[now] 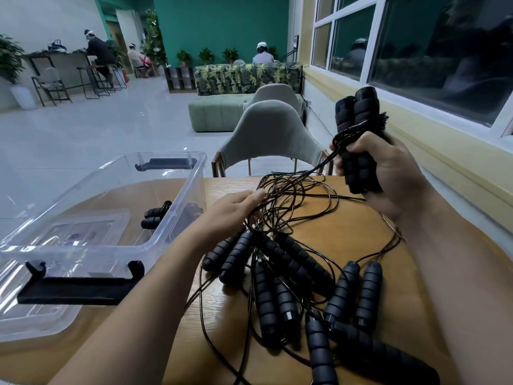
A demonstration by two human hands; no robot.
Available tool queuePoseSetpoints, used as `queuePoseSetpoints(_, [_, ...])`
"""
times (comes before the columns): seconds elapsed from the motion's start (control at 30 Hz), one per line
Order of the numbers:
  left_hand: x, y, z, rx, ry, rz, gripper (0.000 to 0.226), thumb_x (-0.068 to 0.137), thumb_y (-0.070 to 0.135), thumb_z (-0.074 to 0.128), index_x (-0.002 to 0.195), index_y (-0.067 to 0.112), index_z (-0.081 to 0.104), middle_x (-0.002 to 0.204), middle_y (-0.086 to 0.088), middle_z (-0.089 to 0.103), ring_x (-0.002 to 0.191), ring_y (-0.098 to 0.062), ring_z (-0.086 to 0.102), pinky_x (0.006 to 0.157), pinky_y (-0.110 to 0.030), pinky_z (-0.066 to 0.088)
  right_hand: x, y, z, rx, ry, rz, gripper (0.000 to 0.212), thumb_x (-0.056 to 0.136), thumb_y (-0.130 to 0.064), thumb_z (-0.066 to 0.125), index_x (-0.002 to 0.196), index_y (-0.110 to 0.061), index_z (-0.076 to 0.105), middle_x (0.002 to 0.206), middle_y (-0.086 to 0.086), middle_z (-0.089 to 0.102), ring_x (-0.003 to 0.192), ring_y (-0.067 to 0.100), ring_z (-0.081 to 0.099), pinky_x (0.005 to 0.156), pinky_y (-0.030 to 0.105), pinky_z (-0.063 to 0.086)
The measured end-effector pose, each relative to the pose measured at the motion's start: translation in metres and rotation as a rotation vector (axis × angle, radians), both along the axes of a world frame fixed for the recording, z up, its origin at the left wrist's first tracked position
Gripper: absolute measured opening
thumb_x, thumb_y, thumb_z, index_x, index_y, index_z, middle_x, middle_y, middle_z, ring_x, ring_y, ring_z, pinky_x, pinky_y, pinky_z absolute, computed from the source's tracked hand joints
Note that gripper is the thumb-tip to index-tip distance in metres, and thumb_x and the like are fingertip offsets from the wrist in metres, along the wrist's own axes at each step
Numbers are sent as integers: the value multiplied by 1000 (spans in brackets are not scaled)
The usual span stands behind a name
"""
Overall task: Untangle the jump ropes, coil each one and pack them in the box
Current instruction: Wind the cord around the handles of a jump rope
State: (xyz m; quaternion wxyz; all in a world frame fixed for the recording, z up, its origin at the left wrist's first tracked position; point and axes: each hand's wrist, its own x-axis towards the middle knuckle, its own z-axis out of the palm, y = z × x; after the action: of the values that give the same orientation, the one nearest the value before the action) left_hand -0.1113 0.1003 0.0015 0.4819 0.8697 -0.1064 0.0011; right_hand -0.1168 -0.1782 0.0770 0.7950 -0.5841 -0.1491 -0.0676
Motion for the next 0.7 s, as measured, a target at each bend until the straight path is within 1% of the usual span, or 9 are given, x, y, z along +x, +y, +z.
queuePoseSetpoints(0.07, [1, 2, -1, 17, -84, 5, 30, 103, 48, 62, 98, 23, 77, 84, 12, 74, 81, -8, 66, 86, -40, 53, -1, -3, 1, 10, 3, -9, 31, 92, -5, 56, 122, 0, 62, 103, 18, 65, 78, 23, 61, 66, 33, 52])
queuePoseSetpoints(0.13, [2, 1, -1, -10, -127, -8, 19, 98, 45, 72, 96, 26, 78, 87, 10, 76, 83, -8, 70, 91, -43, 57, -1, -6, 3, 20, 8, -14, 30, 93, -5, 56, 122, 1, 61, 103, 17, 65, 77, 23, 61, 65, 32, 52])
queuePoseSetpoints(0.27, [-3, 0, 3, -180, -125, -67, 30, 82, 46, 88, 92, 22, 73, 92, -6, 74, 86, -16, 69, 89, -47, 58, -3, -12, 8, 49, 14, -36, 26, 98, -4, 51, 122, 2, 59, 101, 17, 63, 74, 23, 60, 58, 29, 52])
queuePoseSetpoints(0.33, [-5, -1, 5, -203, -114, -107, 33, 80, 35, 92, 94, 15, 69, 88, -6, 72, 81, -15, 67, 82, -41, 57, -3, -14, 9, 59, 14, -41, 24, 98, -4, 51, 120, 2, 59, 102, 17, 63, 75, 23, 60, 59, 30, 52])
queuePoseSetpoints(0.43, [-10, -7, 8, -197, -144, -111, 33, 83, 20, 91, 94, 7, 63, 84, -7, 71, 73, -11, 63, 76, -31, 52, -4, -16, 9, 49, 10, -55, 20, 96, -5, 52, 114, 0, 61, 101, 18, 61, 76, 25, 58, 62, 32, 49])
queuePoseSetpoints(0.47, [-12, -8, 9, -199, -149, -108, 33, 83, 17, 90, 95, 6, 61, 88, -10, 73, 74, -12, 63, 76, -32, 52, -4, -17, 10, 49, 10, -57, 20, 96, -5, 52, 113, 0, 61, 101, 18, 61, 76, 26, 58, 62, 32, 49])
queuePoseSetpoints(0.53, [-14, -8, 11, -196, -147, -121, 32, 84, 12, 88, 99, 9, 61, 94, -7, 76, 77, -13, 64, 79, -34, 56, -4, -18, 11, 55, 4, -53, 21, 96, -5, 51, 114, 0, 59, 102, 19, 60, 77, 26, 57, 62, 32, 49])
queuePoseSetpoints(0.63, [-13, -8, 10, -170, -186, -111, 28, 86, 4, 83, 99, 12, 60, 97, -6, 77, 80, -20, 68, 78, -36, 57, -3, -19, 11, 71, -4, -46, 22, 95, -5, 52, 116, 1, 57, 104, 19, 59, 78, 27, 56, 65, 32, 50])
queuePoseSetpoints(0.7, [-13, -11, 11, -199, -229, -73, 26, 91, 0, 77, 98, 13, 57, 100, -12, 75, 83, -28, 76, 70, -28, 56, -3, -19, 12, 73, -6, -46, 22, 96, -5, 51, 116, 1, 57, 103, 19, 59, 78, 26, 56, 64, 31, 50])
